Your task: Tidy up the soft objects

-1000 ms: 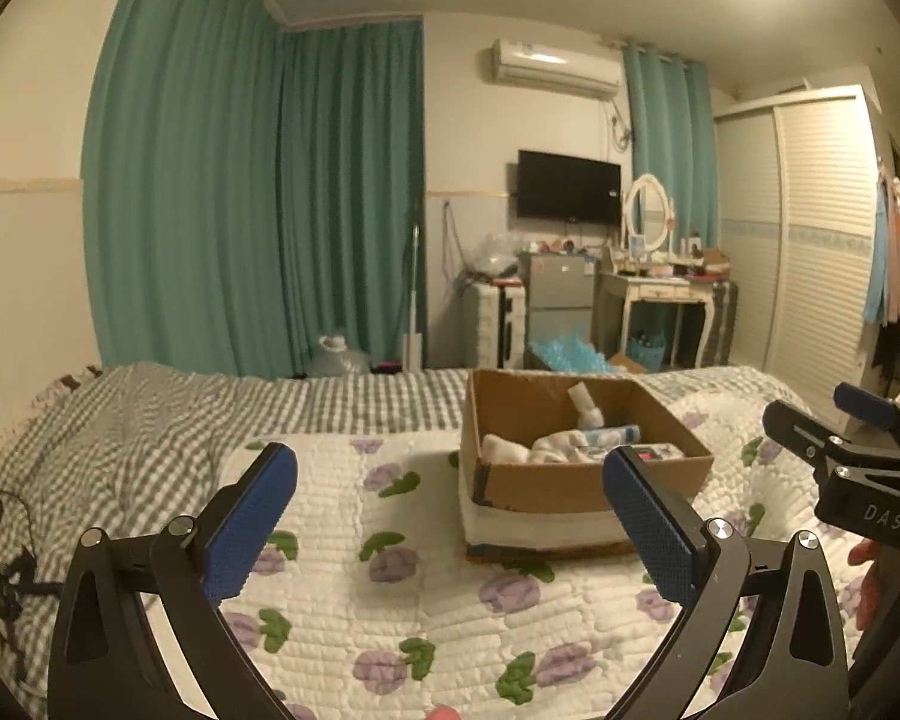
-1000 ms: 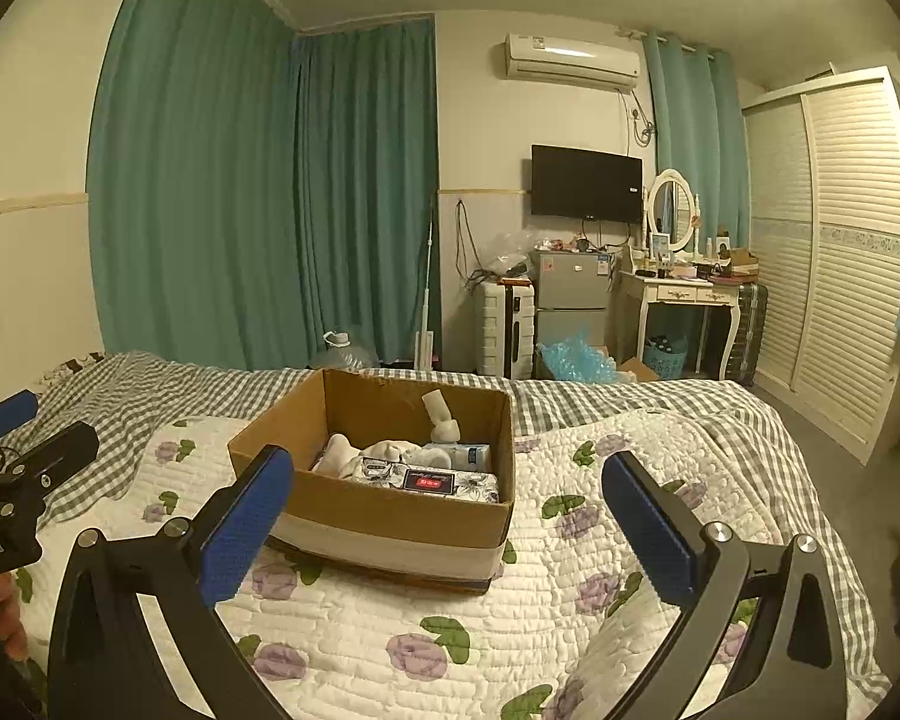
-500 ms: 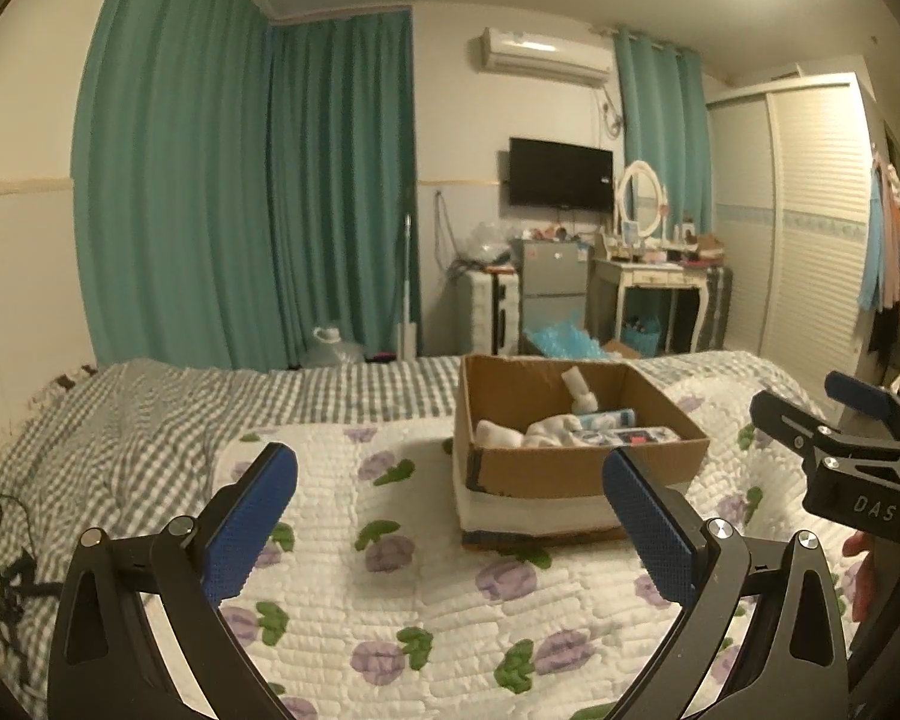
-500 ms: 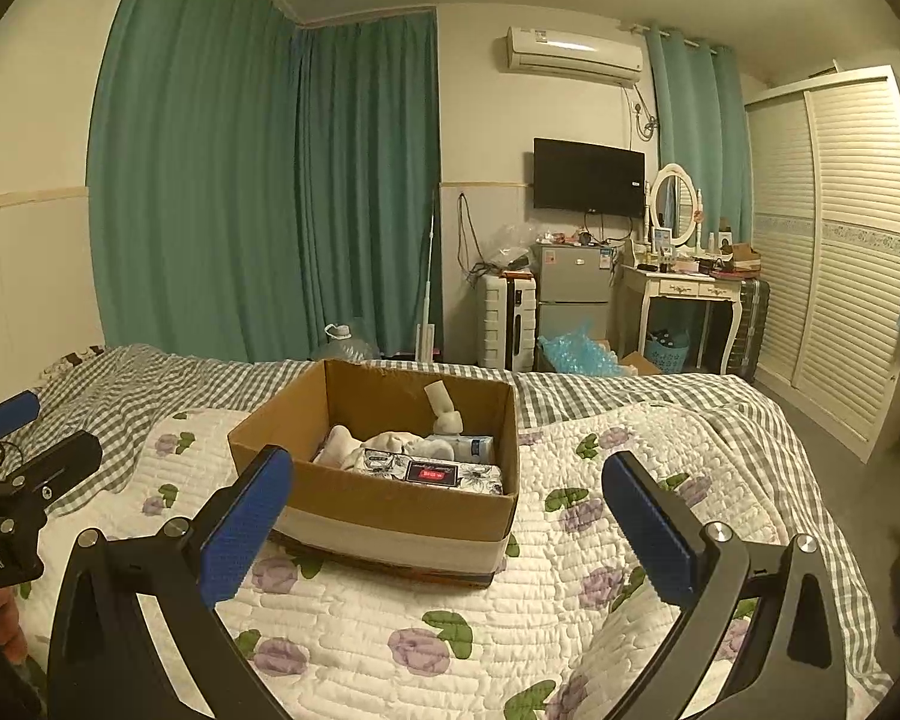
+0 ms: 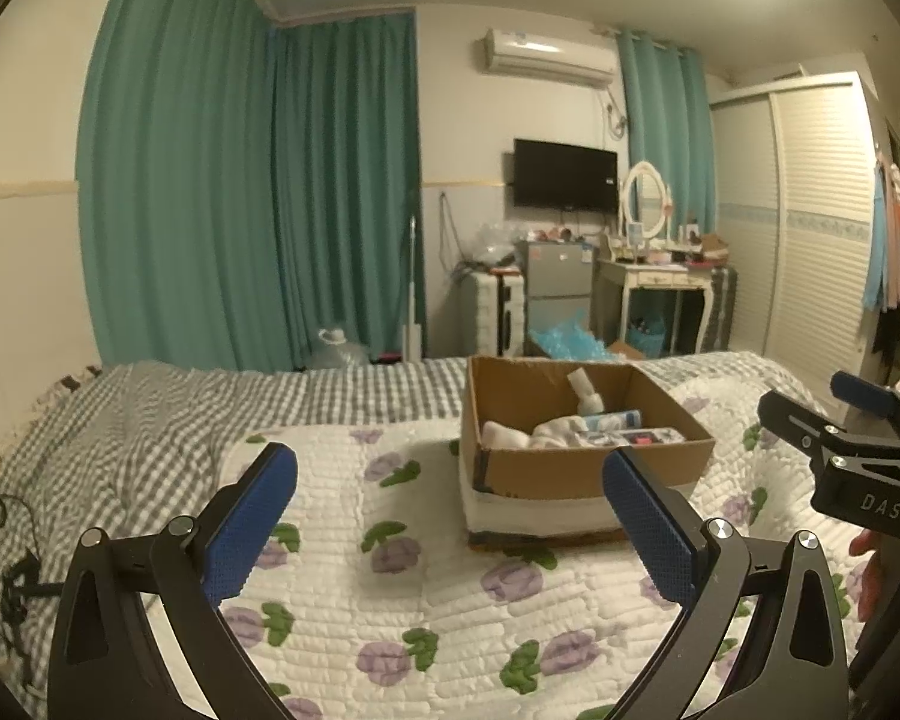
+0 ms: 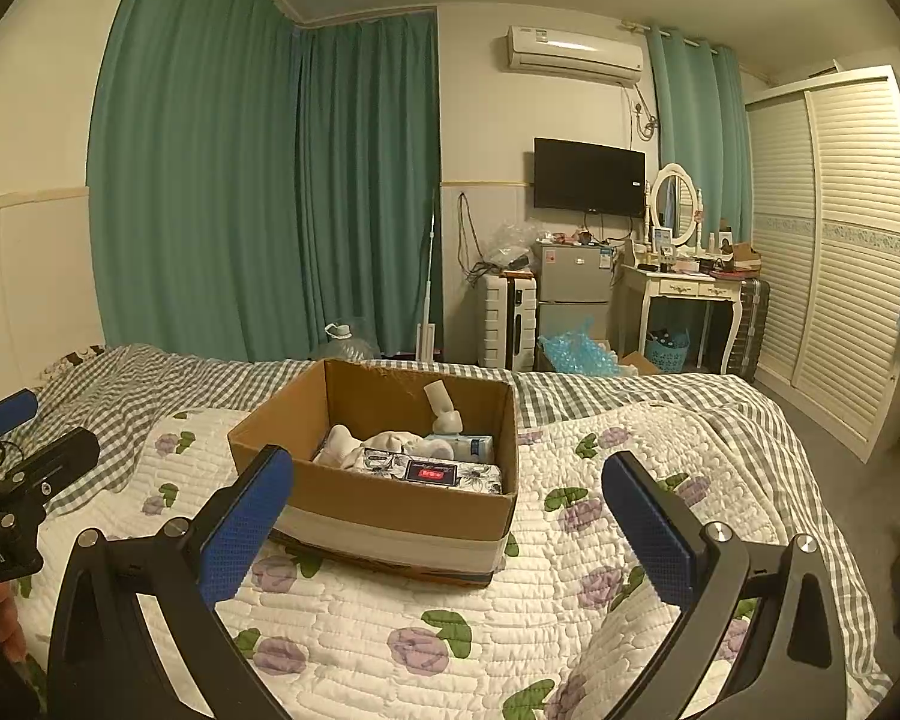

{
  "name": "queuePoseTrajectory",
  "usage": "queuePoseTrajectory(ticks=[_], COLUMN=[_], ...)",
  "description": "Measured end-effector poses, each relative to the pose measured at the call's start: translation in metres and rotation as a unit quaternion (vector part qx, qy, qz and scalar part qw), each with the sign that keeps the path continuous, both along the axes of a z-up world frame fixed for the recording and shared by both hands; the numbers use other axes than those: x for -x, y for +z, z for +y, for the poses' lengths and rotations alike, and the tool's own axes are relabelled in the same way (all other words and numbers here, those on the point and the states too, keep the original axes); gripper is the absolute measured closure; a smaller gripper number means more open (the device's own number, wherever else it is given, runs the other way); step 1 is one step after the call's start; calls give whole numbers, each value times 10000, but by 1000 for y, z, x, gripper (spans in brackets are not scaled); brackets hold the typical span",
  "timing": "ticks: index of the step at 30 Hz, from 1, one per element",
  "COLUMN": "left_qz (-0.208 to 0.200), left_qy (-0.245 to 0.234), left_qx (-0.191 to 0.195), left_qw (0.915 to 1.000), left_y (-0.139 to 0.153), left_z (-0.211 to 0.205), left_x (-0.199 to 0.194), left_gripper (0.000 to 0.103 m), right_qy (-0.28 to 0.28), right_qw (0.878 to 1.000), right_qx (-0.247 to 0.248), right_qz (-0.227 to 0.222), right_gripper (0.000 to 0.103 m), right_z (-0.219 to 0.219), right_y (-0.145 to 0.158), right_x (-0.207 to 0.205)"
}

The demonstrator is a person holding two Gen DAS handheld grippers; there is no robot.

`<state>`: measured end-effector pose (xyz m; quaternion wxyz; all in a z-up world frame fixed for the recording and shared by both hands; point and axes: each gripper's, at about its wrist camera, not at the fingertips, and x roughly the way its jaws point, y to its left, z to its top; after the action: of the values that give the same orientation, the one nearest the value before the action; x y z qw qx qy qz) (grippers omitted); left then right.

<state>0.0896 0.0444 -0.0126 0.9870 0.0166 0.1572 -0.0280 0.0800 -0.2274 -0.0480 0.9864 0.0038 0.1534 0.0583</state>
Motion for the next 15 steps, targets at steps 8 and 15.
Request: queuePoseTrajectory(ticks=[8,15], left_qz=[8,10], left_qy=[15,11], left_qx=[7,6], left_qw=[10000,10000], left_y=[0,0], left_z=[0,0], left_x=[1,0], left_gripper=[0,0], right_qy=[42,63], right_qw=[10000,10000], right_qx=[14,14], right_qz=[22,48], right_gripper=[0,0], right_z=[3,4], right_y=[-1,-2], right_x=[0,-2])
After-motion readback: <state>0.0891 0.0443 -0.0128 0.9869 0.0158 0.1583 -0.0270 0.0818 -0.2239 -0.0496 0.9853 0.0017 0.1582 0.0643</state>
